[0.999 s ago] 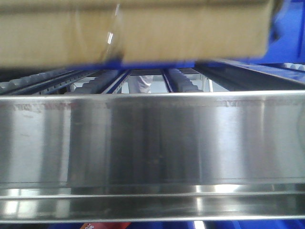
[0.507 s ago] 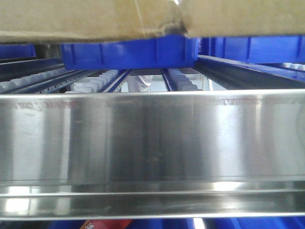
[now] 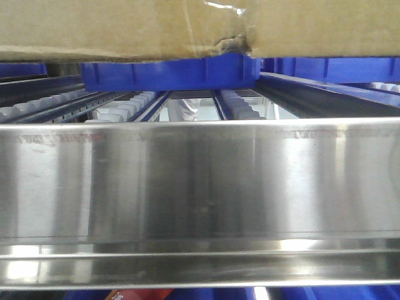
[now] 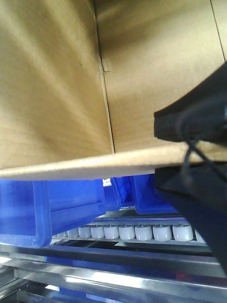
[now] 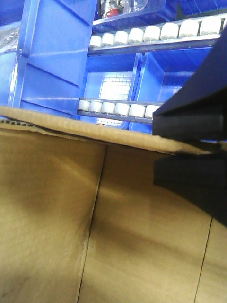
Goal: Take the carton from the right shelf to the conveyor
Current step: 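Pull the held carton back from the shelf toward the robot with both grippers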
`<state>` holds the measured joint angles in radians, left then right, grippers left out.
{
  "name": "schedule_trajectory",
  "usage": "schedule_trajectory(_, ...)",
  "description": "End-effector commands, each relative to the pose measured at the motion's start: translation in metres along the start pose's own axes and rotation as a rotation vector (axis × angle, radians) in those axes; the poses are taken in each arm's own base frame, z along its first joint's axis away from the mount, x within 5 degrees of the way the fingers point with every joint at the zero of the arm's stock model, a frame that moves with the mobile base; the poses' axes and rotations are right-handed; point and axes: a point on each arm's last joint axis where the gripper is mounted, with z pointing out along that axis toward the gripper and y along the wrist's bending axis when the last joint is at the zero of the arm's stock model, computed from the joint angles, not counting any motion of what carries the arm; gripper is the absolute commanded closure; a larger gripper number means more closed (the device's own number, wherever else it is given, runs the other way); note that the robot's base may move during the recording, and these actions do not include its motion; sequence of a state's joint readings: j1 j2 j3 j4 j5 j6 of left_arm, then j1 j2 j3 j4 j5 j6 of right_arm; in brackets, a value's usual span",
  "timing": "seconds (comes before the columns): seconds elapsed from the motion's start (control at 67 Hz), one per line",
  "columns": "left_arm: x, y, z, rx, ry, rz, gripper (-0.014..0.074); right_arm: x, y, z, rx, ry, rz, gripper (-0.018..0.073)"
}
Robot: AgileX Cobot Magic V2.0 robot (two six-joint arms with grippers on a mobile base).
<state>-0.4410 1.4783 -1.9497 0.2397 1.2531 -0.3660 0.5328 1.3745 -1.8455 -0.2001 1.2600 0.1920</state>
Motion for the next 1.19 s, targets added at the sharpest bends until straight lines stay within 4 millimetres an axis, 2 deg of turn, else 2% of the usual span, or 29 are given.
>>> schedule_trajectory(0.0, -0.002, -0.007, -0.005, 0.056, -0.027, -0.009, 0.0615, -0.003, -0.001, -0.005, -0.001, -0.05, -0.018, 0.0627)
schedule_trajectory(0.388, -0.002, -0.007, -0.005, 0.056, -0.027, -0.009, 0.0615, -0.003, -0.001, -0.005, -0.001, -0.05, -0.018, 0.0627)
schedule_trajectory(0.761, -0.002, -0.007, -0.005, 0.056, -0.027, -0.009, 0.0615, -0.015, 0.001, -0.006, -0.024, -0.176, -0.019, 0.0627)
schedule_trajectory(1.178, -0.002, -0.006, -0.005, 0.051, -0.029, -0.007, 0.0615, -0.015, 0.001, -0.006, -0.025, -0.181, -0.019, 0.0627)
